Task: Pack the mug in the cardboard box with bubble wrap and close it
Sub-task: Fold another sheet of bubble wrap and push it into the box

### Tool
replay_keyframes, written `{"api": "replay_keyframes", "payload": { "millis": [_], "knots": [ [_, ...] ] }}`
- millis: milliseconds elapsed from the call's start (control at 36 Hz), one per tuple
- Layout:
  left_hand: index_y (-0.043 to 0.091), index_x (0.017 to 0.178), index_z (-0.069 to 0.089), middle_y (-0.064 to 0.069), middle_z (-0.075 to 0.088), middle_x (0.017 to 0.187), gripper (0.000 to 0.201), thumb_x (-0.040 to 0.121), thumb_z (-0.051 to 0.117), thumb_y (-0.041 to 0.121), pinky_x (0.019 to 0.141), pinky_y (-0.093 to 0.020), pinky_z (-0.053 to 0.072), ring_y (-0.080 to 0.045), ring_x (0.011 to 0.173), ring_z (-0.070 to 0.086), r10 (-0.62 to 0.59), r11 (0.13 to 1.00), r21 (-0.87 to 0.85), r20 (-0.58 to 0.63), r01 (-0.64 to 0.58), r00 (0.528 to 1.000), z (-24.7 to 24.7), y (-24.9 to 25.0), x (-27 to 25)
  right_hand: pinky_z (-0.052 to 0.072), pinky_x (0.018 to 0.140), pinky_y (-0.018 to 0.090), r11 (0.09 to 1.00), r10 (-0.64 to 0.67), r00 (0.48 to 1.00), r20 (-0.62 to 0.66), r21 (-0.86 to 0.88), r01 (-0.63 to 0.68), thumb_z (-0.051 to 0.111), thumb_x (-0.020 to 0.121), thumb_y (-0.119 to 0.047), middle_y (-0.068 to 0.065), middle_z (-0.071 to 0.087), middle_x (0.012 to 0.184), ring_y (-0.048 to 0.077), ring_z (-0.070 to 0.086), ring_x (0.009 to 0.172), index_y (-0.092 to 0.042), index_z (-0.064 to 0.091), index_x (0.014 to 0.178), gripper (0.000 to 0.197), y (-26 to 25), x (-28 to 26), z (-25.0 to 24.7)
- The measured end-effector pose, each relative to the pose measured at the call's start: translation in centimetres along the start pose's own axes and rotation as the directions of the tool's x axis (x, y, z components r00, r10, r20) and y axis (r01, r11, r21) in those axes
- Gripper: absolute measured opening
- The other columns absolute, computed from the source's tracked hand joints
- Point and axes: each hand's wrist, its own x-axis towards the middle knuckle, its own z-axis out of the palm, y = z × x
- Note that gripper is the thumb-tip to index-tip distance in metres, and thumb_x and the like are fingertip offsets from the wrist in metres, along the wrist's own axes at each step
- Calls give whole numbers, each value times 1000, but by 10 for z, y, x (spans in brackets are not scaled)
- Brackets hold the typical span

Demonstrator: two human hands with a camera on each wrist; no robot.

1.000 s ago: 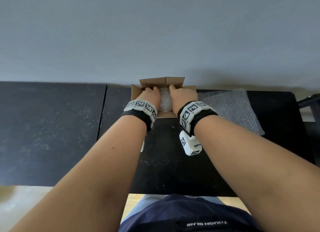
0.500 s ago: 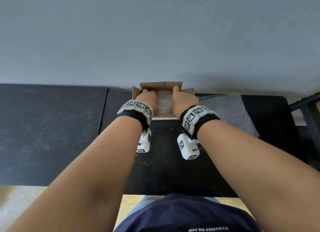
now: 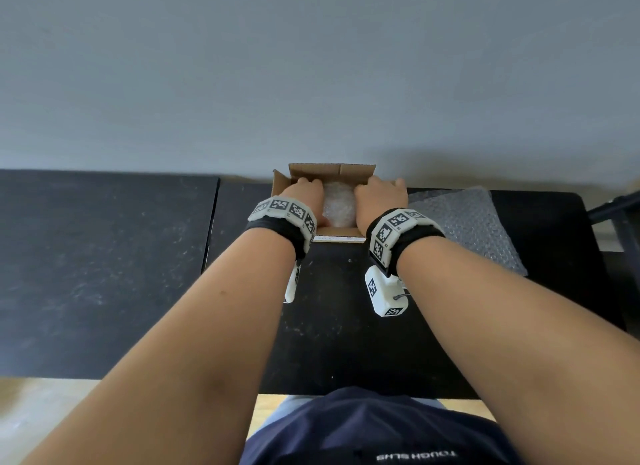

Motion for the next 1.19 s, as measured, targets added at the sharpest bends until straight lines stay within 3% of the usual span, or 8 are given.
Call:
{"api": "replay_keyframes", "payload": {
  "millis": [389, 667, 778, 861, 944, 1083, 1194],
  "knots": [
    [7, 144, 28, -20, 36, 143, 81, 84, 71, 38, 102, -41, 46, -34, 124, 50, 16, 998, 52, 37, -18, 999, 3, 0, 8, 28, 102, 41, 988, 62, 996, -57, -138, -69, 53, 86, -21, 6, 52, 116, 27, 47, 112, -23, 68, 105, 24, -1, 5, 11],
    [5, 140, 38, -20, 29, 145, 69, 87, 66, 40, 104, -37, 43, -29, 122, 51, 2, 996, 90, 2, -2, 1000, 2, 3, -7, 26, 104, 46, 985, 116, 993, 6, 129, -116, 51, 83, -15, 8, 47, 121, 30, 46, 118, -23, 63, 116, 37, 5, -8, 6],
    [5, 136, 43, -17, 36, 140, 51, 92, 57, 27, 98, -36, 46, -29, 118, 53, 9, 991, 130, 5, -10, 1000, -3, 8, -15, 29, 102, 45, 959, 126, 990, -61, 264, -106, 52, 84, -14, 7, 50, 118, 29, 50, 115, -24, 61, 119, 38, 11, -16, -1],
    [6, 131, 48, -15, 42, 135, 43, 92, 56, 23, 93, -37, 50, -30, 114, 55, 38, 980, 197, -17, -34, 999, -4, 11, -20, 35, 94, 40, 930, 185, 968, -172, 350, -115, 50, 88, -14, 7, 54, 111, 30, 55, 107, -22, 64, 108, 26, 16, -24, -3],
    [9, 131, 51, -12, 47, 133, 44, 91, 57, 24, 86, -40, 50, -31, 120, 50, 66, 960, 278, -105, -35, 992, -4, 14, -24, 40, 91, 39, 896, 254, 940, -226, 420, -141, 45, 94, -20, 9, 58, 111, 33, 57, 104, -16, 66, 111, 27, 26, -39, -5],
    [13, 131, 54, -10, 44, 138, 45, 90, 55, 29, 90, -39, 46, -30, 134, 33, 43, 938, 346, -150, 11, 988, -2, 16, -25, 48, 89, 42, 866, 323, 923, -208, 458, -200, 46, 92, -11, 11, 58, 115, 33, 57, 106, -13, 66, 114, 30, 47, -60, 3],
    [18, 126, 60, -9, 40, 143, 49, 86, 58, 46, 96, -41, 41, -29, 138, 27, 21, 906, 419, -182, 59, 983, -2, 15, -27, 50, 90, 44, 832, 371, 910, -186, 501, -237, 51, 92, -11, 12, 55, 117, 33, 57, 107, -13, 64, 117, 29, 59, -74, 11]
  ]
}}
